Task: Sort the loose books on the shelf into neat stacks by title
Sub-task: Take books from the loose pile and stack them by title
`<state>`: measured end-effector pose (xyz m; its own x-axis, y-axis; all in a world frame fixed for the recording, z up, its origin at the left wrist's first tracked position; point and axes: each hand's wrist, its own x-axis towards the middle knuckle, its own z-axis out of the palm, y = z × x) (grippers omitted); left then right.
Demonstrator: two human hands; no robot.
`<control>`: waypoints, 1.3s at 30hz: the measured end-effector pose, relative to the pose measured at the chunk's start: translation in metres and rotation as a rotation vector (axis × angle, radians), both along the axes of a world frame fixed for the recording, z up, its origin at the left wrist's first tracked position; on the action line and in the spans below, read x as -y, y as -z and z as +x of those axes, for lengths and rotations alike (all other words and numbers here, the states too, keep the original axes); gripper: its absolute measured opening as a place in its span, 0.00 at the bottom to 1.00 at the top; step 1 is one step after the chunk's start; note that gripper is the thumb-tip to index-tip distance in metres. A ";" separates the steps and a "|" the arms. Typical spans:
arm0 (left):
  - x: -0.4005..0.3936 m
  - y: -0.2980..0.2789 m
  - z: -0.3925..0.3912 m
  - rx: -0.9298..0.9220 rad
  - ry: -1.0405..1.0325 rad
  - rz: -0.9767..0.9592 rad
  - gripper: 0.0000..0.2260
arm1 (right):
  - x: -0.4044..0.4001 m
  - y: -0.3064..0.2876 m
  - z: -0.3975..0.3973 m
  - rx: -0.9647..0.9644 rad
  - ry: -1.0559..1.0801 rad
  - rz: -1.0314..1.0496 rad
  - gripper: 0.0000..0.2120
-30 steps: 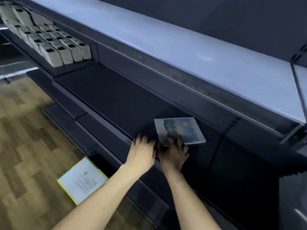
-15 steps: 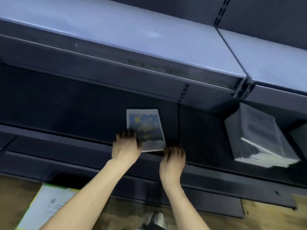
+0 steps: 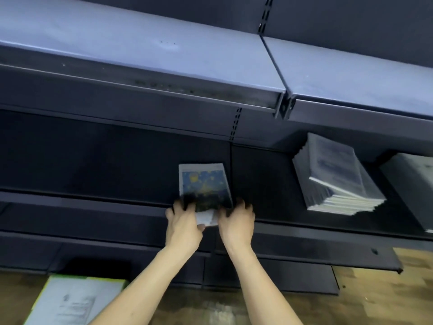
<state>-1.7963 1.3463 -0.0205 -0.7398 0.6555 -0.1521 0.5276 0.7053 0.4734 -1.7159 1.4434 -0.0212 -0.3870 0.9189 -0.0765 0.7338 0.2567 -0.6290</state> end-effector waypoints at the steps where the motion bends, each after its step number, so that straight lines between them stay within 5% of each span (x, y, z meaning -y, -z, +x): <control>1: 0.000 -0.001 0.006 0.062 -0.015 0.035 0.27 | -0.002 -0.002 0.006 -0.038 0.008 -0.063 0.22; 4: -0.005 -0.007 0.028 0.204 -0.032 0.104 0.40 | -0.011 -0.009 0.029 -0.129 0.005 -0.252 0.18; 8: -0.019 -0.021 0.061 0.154 -0.064 0.160 0.48 | -0.035 -0.020 0.063 -0.255 -0.021 -0.399 0.14; 21: -0.094 -0.079 0.155 -0.095 -0.063 0.480 0.30 | -0.117 -0.085 0.178 -0.799 0.018 -0.193 0.11; 30: -0.159 -0.080 0.200 -0.211 0.008 0.366 0.28 | -0.189 -0.101 0.218 -0.832 0.263 -0.291 0.15; 39: -0.213 -0.084 0.185 -0.150 0.019 0.356 0.33 | -0.227 -0.103 0.212 -0.757 0.294 -0.306 0.19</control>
<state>-1.6115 1.5591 0.0638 -0.7238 0.6615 0.1964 0.6210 0.5004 0.6033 -1.5042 1.6701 0.0821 -0.1840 0.9707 -0.1543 0.0999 -0.1377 -0.9854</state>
